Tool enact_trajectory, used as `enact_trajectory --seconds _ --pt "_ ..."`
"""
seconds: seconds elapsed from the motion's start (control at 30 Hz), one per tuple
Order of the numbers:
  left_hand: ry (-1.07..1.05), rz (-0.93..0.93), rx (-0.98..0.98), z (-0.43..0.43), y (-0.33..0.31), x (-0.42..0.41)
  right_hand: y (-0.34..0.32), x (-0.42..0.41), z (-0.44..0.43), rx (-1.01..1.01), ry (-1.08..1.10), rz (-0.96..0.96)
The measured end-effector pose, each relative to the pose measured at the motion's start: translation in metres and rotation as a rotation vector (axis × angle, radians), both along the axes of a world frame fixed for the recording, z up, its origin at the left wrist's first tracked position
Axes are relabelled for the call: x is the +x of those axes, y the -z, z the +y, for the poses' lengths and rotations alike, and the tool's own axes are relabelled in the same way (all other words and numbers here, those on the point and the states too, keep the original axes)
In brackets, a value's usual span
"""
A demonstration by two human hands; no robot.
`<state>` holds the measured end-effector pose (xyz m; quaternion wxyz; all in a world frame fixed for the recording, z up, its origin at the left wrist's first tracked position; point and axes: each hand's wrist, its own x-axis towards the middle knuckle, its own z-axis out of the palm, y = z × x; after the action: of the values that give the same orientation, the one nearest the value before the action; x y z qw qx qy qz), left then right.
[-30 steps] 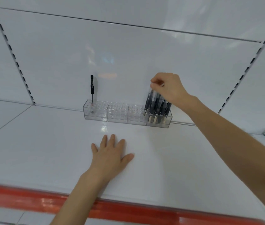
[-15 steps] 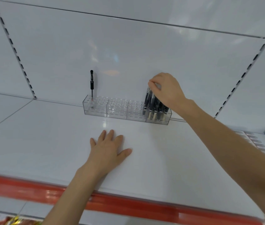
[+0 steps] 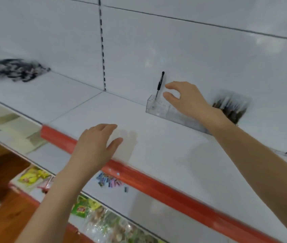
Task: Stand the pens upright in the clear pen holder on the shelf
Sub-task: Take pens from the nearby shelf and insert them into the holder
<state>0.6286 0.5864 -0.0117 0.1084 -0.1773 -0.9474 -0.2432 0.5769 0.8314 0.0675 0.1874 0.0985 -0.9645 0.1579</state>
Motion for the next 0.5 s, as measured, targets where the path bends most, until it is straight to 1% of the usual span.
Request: enact_trajectory --seconds 0.13,0.23,0.37,0.43,0.5 --pt "-0.225 -0.059 0.007 -0.105 0.017 0.03 0.011 -0.015 -0.108 -0.043 -0.18 -0.015" --pt "-0.382 -0.168 -0.026 -0.189 0.034 0.059 0.024 -0.013 -0.208 -0.098 -0.322 -0.031" --pt "-0.586 -0.296 -0.039 -0.288 0.053 0.112 0.057 0.015 -0.327 -0.232 -0.474 -0.183" --pt "-0.676 -0.361 -0.044 -0.329 0.067 0.136 0.083 0.034 -0.368 -0.259 -0.502 -0.259" --pt "-0.752 -0.447 -0.006 -0.36 0.079 0.157 0.114 0.053 -0.395 -0.303 -0.514 -0.345"
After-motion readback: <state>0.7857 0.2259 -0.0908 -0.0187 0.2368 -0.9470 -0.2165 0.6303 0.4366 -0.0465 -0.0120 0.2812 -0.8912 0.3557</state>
